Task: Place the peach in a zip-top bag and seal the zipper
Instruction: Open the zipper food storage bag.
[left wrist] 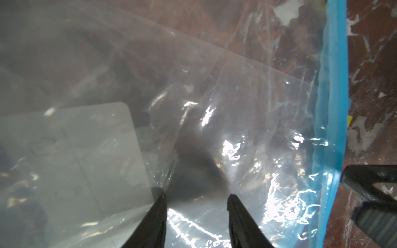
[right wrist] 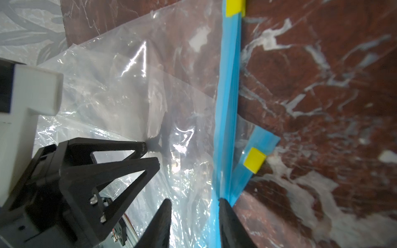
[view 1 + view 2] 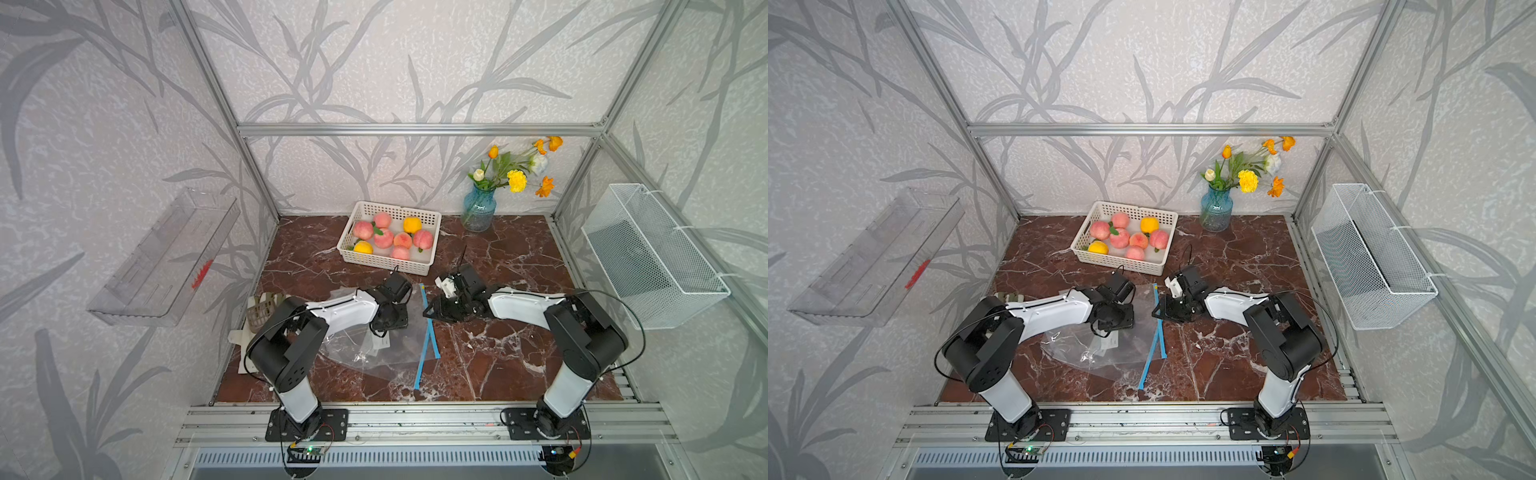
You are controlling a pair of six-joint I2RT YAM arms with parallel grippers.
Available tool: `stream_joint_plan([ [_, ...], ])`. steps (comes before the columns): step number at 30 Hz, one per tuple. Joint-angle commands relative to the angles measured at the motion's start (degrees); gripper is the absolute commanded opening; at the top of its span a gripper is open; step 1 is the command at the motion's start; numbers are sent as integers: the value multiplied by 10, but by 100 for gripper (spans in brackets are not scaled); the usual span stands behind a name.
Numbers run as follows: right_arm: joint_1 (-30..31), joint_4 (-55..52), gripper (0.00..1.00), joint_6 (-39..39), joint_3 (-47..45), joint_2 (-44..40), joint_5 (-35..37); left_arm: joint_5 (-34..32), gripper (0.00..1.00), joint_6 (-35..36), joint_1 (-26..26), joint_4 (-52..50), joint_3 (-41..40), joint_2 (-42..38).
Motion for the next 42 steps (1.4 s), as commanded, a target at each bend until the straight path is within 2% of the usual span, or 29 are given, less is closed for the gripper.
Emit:
stream_joint_plan([
  [1, 2, 1, 39, -3, 6, 13, -1, 0, 46, -1, 0, -36, -12, 20],
  [16, 2, 16, 33, 4, 7, -9, -23, 0, 46, 1, 0, -35, -11, 22],
  [27, 3, 38, 32, 14, 22, 15, -54, 1, 46, 2, 0, -37, -9, 24],
  [42, 6, 33, 32, -18, 102, 107, 21, 23, 46, 53, 0, -47, -21, 29],
])
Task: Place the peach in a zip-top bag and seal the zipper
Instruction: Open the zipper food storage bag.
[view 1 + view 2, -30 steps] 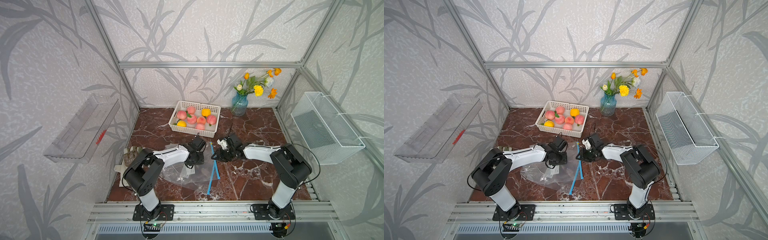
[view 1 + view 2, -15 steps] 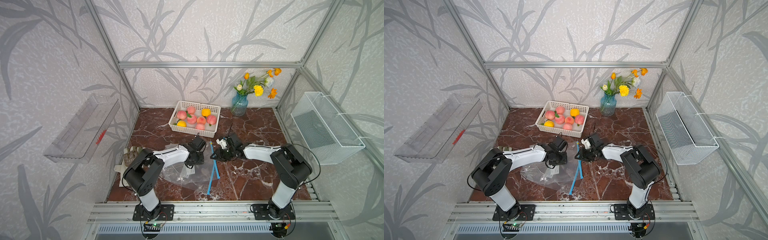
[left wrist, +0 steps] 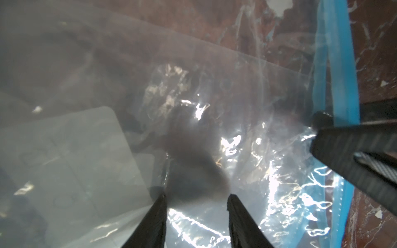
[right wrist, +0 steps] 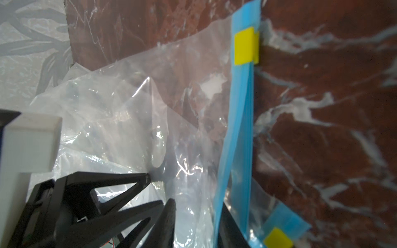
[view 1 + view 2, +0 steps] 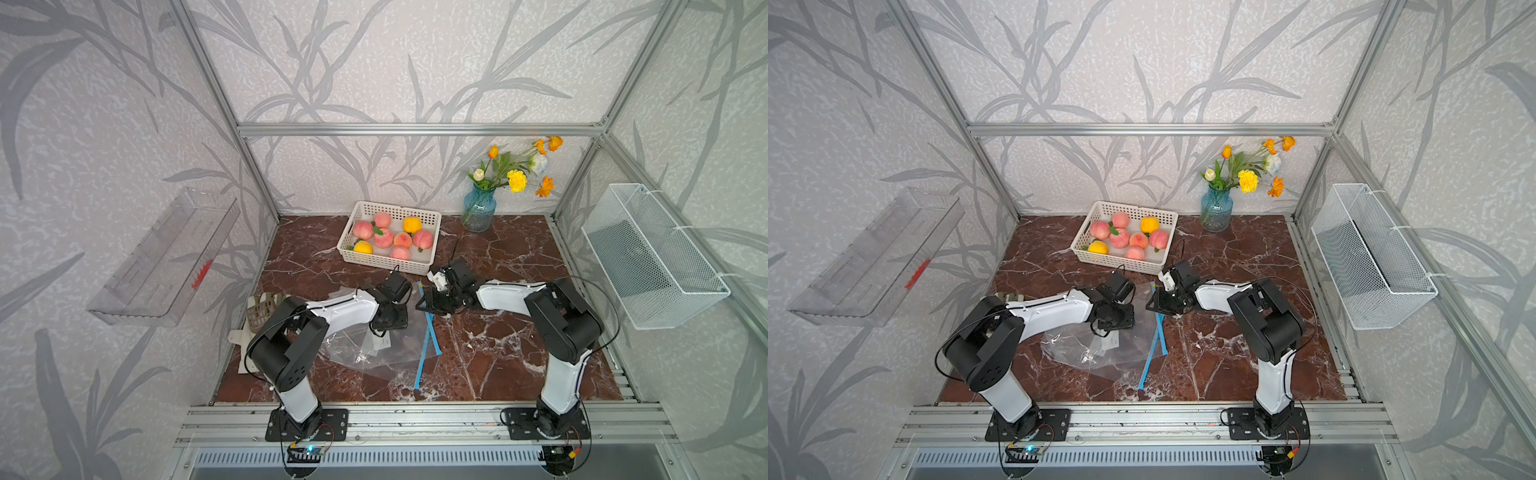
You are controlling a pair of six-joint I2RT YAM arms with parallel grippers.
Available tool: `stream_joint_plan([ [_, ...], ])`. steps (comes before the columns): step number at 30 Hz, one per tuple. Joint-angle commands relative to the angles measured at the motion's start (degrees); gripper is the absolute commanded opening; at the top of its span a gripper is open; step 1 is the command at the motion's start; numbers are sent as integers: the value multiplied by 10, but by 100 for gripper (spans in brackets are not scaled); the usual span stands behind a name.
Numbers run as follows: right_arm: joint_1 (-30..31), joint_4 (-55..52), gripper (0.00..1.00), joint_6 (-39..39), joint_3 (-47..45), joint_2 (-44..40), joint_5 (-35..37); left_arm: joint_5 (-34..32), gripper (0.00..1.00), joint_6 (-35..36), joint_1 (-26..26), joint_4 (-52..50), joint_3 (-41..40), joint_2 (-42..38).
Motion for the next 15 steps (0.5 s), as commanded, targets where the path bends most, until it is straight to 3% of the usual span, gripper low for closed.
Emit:
stream_joint_plan([
  [1, 4, 5, 32, -18, 26, 20, 26, 13, 46, 21, 0, -41, -25, 25],
  [9, 8, 16, 27, -12, 48, 43, 56, 14, 46, 31, 0, -36, -28, 22],
  [15, 16, 37, 5, 1, 25, 10, 65, -3, 48, 34, -1, -34, -23, -35],
])
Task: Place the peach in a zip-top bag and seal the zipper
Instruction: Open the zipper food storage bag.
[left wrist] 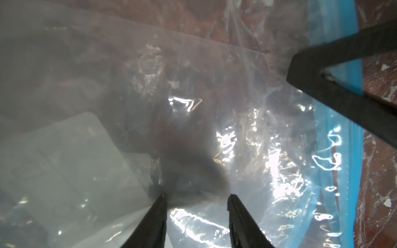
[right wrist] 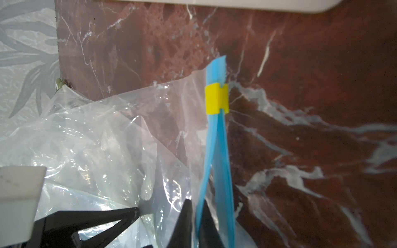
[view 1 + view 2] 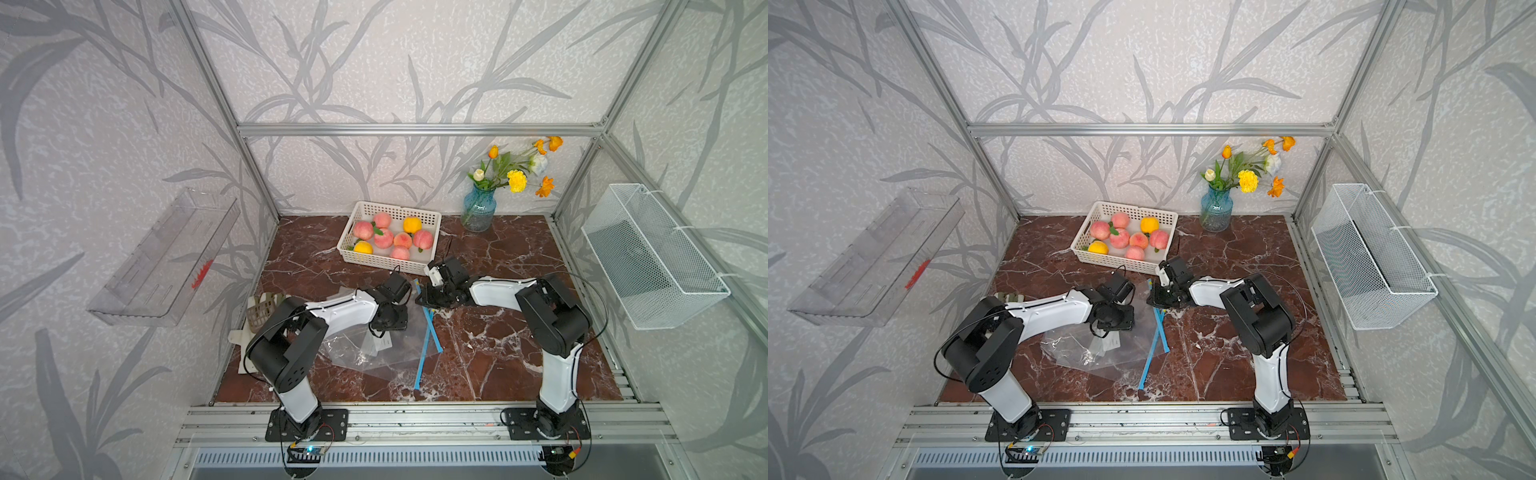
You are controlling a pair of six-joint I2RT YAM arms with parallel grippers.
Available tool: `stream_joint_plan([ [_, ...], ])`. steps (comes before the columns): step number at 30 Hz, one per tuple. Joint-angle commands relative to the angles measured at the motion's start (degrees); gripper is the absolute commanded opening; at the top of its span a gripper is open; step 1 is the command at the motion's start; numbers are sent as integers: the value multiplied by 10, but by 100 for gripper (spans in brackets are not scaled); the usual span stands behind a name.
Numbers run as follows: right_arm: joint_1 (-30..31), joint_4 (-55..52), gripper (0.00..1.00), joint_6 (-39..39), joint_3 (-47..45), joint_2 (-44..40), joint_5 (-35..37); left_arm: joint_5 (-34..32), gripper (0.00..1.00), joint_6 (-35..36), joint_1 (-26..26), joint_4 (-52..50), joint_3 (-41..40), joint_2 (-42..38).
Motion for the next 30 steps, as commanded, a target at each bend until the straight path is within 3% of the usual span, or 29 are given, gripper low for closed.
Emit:
stream_joint_plan([
  [1, 8, 29, 3, 15, -23, -36, 16, -12, 49, 7, -1, -33, -13, -42],
  [8, 16, 62, 0, 144, -93, -157, 28, -25, 69, -9, -2, -31, -17, -156],
  [16, 73, -54, 0, 281, -96, -256, 181, 33, 93, -24, -5, 23, -64, -274],
  [25, 146, -119, 0, 401, -67, -258, 259, 4, 99, -48, -31, 28, -118, -355],
  [30, 170, -128, 0, 437, -30, -227, 269, -49, 99, -61, -50, -31, -140, -387],
])
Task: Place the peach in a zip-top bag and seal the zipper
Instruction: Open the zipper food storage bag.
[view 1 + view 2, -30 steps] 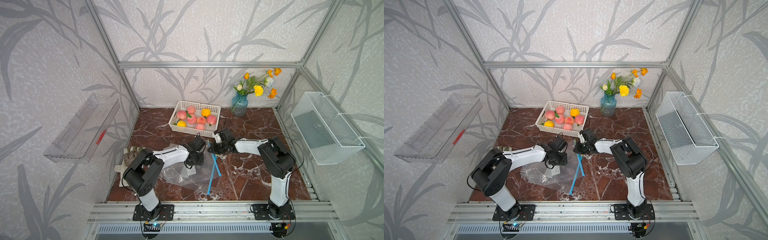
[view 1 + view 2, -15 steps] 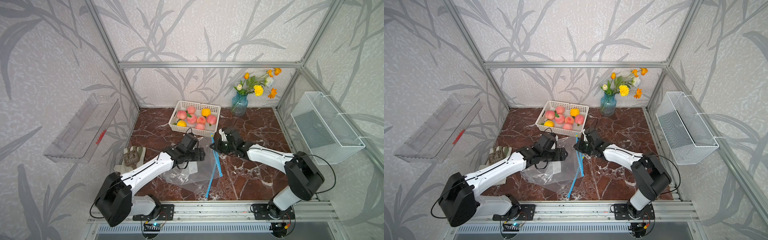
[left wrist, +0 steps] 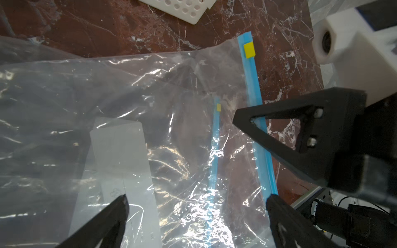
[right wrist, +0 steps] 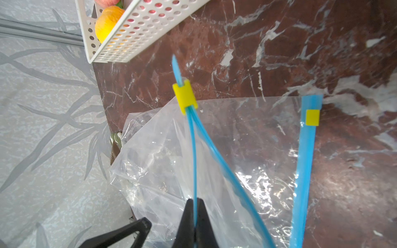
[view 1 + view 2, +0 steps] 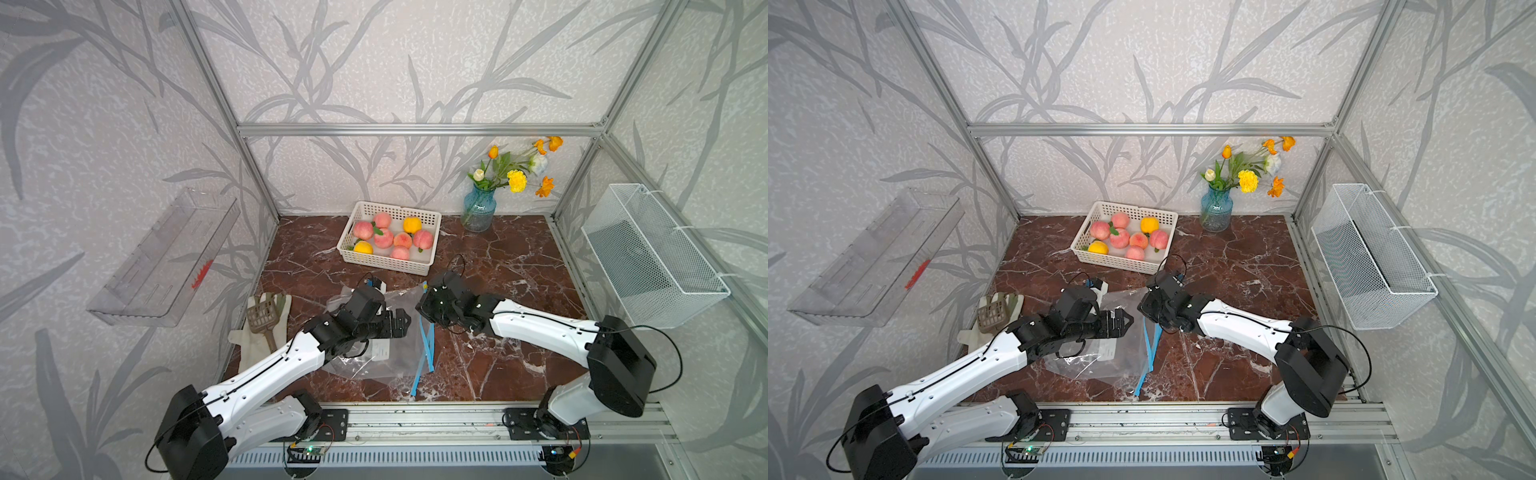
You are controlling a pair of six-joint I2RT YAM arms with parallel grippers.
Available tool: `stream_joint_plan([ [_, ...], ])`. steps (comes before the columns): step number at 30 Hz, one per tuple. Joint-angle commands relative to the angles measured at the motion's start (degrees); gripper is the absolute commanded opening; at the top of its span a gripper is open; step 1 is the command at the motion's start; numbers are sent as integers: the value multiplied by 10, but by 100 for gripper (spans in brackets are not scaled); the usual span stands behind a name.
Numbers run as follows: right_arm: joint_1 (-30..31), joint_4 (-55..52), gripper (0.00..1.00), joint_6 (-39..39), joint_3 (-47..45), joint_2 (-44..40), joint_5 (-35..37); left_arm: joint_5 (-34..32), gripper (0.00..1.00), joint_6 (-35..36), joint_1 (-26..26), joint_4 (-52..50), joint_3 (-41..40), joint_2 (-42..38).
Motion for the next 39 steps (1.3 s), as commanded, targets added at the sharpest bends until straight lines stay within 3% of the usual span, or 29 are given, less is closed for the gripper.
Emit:
stream_joint_plan([
  [1, 17, -21, 0, 43, 39, 23, 27, -43, 99, -17, -8, -50, -10, -31],
  [10, 46, -13, 0, 67, 89, 82, 29, 1, 99, -124, -15, 28, -70, -96],
  [23, 46, 4, 0, 80, 84, 83, 19, 6, 95, -129, -20, 30, -24, 22],
  [32, 46, 16, 0, 100, 70, 86, -4, -46, 99, -122, -23, 25, -24, 39],
  [39, 47, 0, 0, 101, 67, 87, -1, -81, 74, -73, -25, -55, 13, 70],
])
